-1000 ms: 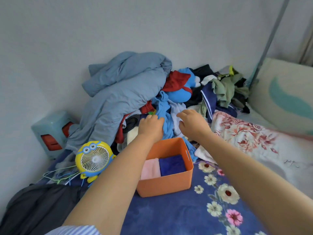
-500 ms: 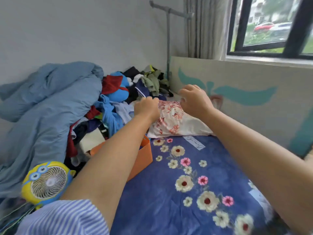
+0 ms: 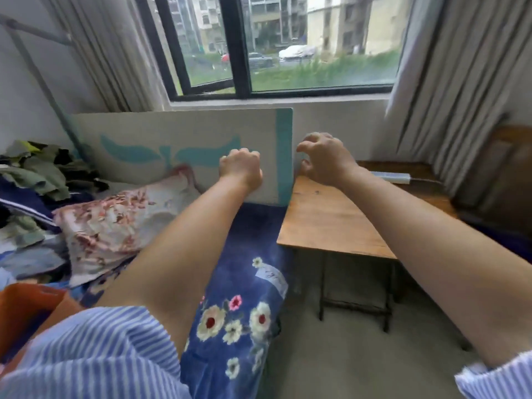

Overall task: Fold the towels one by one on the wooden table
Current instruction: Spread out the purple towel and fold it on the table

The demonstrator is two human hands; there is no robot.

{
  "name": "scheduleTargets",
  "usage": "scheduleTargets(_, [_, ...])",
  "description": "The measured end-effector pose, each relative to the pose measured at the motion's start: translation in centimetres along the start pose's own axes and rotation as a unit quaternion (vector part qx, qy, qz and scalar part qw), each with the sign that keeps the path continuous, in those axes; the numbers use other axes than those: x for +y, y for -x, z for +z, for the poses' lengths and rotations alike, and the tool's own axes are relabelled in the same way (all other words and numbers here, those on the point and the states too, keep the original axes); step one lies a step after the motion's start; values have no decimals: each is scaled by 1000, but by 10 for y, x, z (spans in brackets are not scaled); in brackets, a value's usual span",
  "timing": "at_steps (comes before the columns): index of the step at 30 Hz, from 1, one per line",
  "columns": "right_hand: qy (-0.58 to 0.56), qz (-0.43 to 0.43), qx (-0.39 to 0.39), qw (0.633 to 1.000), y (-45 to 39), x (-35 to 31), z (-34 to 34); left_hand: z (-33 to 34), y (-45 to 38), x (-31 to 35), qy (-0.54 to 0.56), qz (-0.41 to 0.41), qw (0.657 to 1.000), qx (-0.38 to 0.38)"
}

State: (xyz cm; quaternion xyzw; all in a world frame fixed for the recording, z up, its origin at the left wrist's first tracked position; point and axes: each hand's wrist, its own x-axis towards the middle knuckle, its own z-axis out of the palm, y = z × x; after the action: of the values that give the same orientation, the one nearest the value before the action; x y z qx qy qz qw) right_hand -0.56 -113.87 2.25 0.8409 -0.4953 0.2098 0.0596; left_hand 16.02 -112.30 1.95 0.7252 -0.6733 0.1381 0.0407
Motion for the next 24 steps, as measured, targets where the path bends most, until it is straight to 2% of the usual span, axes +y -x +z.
scheduleTargets(10, [69, 162, 8, 984, 100, 259, -71, 3, -57, 283, 49, 161, 986, 12])
scheduleTargets(17, [90, 253, -2, 963, 153, 389, -85, 11, -87, 421, 79, 252, 965, 2])
scheduleTargets(24, [102, 320, -25, 942, 172, 501, -61, 47, -142, 532, 71, 329, 941, -23])
